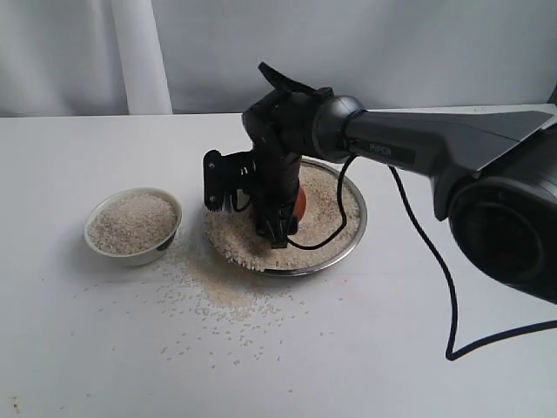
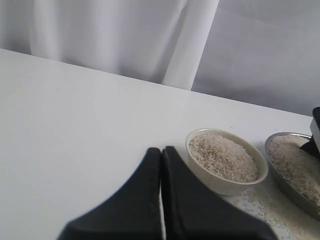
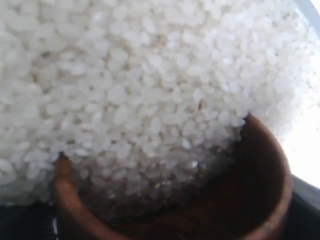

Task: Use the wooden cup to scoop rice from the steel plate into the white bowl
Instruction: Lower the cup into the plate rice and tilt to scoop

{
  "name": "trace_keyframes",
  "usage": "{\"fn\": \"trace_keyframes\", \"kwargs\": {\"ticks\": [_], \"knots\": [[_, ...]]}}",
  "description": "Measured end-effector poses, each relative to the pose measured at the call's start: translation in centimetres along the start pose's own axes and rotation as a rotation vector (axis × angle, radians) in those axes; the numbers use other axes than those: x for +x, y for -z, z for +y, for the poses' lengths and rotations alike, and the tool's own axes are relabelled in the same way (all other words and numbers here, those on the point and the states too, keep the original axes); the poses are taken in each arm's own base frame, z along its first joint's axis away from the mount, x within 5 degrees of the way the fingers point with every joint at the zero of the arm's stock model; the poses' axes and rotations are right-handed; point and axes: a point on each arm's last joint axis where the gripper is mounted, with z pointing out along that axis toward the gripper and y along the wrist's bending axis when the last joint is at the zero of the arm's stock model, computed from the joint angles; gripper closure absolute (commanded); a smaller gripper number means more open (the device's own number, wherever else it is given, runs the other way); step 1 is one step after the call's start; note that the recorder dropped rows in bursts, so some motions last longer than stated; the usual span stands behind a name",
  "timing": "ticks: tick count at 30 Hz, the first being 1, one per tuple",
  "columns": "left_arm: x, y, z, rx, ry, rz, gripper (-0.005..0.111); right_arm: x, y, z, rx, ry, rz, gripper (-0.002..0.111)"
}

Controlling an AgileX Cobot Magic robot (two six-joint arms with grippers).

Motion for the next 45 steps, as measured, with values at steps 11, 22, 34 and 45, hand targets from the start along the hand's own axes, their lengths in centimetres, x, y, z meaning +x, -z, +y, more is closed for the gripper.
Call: {"fn": "trace_keyframes", "kwargs": {"ticks": [11,22,34,45], "knots": [[0.0,0.0,0.0,0.000,0.000,0.000,0.107,1.1,-0.3,-0.8,-0.087,-0.183,-0.143,0.108],[0.0,0.0,0.0,0.000,0.000,0.000,0.107,2.1,-0.5,-1.2,-0.149,-0.286,-0.217,0.108],[0.0,0.0,0.0,0.000,0.000,0.000,0.107,2.1,-0.2,-1.3,-0.150,-0.293,-0.231,0.108],[0.0,0.0,0.0,0.000,0.000,0.000,0.107,1.7,2.9,-1.7,-0.144,-0.315,-0.287,0.108]]}}
